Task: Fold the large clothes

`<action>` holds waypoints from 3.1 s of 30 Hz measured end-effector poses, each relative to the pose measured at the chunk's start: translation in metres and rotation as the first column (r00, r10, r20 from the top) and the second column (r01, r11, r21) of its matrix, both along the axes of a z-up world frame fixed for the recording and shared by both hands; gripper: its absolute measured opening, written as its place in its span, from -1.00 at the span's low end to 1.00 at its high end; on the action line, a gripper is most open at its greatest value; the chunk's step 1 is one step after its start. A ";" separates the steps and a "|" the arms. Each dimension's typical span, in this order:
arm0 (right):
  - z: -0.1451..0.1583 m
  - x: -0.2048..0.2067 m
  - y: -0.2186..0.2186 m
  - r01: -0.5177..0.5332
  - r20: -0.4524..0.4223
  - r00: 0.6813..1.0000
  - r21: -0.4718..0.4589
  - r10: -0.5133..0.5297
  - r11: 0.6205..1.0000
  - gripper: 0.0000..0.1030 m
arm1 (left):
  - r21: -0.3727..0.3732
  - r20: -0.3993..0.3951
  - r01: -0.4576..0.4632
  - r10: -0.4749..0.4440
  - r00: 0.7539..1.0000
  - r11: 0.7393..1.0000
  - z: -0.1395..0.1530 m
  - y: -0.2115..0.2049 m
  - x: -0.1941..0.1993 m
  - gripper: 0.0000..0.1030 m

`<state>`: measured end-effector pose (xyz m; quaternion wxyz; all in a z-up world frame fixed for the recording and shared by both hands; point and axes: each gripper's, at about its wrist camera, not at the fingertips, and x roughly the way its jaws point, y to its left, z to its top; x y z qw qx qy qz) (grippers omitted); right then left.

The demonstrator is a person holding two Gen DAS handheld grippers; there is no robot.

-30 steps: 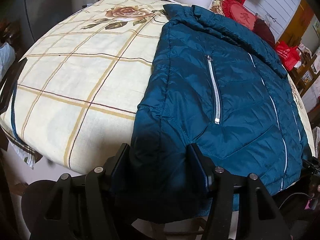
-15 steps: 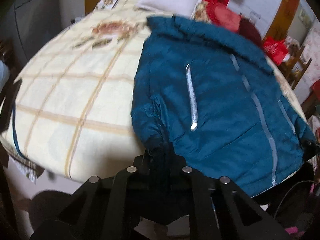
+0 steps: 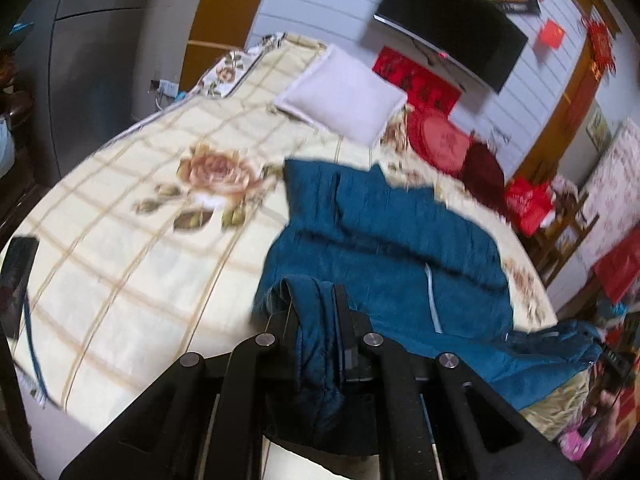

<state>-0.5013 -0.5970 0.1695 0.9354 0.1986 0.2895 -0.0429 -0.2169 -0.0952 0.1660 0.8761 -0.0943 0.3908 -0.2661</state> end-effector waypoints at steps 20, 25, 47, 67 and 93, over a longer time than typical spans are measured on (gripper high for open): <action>-0.005 0.159 -0.084 0.150 -0.022 0.989 0.035 -0.149 0.988 -0.64 | 0.066 0.080 -0.100 0.095 0.992 0.993 -0.001 -0.087 0.123 -1.00; -0.012 0.170 -0.092 0.159 -0.039 0.987 0.037 -0.158 0.987 -0.64 | 0.077 0.068 -0.107 0.102 0.993 0.991 -0.006 -0.097 0.140 -1.00; -0.099 0.291 -0.156 0.277 -0.179 0.949 0.082 -0.259 0.957 -0.59 | 0.079 -0.075 -0.108 0.114 0.991 0.991 -0.085 -0.157 0.263 -1.00; -0.011 0.250 -0.145 0.345 0.058 0.935 0.087 -0.350 0.935 0.69 | 0.158 0.057 0.061 -0.070 0.996 0.986 -0.055 -0.159 0.187 -0.06; -0.109 0.412 -0.064 0.072 -0.313 0.937 -0.258 -0.154 0.964 0.76 | 0.234 0.021 -0.077 0.074 0.997 0.969 -0.103 -0.204 0.253 0.02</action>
